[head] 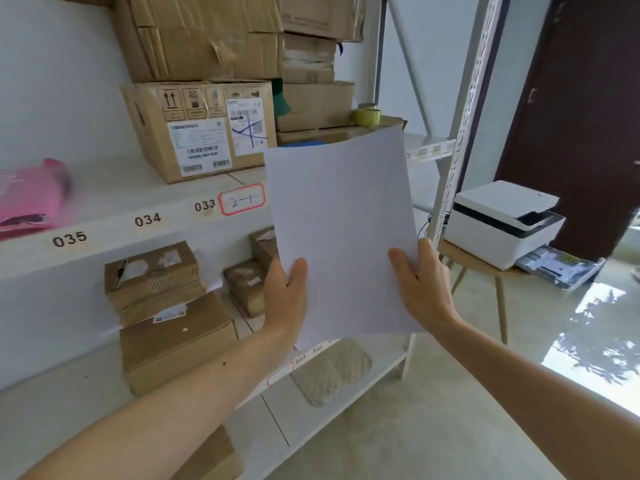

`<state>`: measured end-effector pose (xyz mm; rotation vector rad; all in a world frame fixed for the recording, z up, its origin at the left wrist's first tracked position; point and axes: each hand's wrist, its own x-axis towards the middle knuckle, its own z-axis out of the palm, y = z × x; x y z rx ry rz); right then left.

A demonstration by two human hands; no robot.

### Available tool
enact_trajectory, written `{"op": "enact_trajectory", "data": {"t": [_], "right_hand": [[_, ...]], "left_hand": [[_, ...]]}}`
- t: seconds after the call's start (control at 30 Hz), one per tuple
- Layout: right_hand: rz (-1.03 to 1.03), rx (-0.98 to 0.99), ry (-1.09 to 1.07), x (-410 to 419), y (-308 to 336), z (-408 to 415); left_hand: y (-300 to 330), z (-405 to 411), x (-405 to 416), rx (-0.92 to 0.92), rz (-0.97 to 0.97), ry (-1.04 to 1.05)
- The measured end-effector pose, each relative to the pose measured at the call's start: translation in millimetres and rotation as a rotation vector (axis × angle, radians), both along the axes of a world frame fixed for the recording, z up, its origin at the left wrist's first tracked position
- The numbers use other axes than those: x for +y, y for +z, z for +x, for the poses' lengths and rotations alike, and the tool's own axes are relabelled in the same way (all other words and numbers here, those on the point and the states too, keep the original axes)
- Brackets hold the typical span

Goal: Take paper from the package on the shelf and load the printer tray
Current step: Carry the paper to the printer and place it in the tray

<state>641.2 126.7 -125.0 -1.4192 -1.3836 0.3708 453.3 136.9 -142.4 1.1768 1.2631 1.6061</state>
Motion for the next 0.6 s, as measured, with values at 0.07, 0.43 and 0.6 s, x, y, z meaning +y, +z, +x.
{"op": "enact_trajectory", "data": {"t": [0.07,0.43,0.6], "right_hand": [[0.0,0.017,-0.028,10,0,29],[-0.006,0.062,-0.21,62,-19,166],[-0.037,0.068,-0.266,101,-29,220]], "left_hand": [[-1,30,16,0.004,-0.002,-0.033],[-12,169,95,0.064,-0.03,-0.24],[-24,224,144,0.074,-0.052,-0.303]]}}
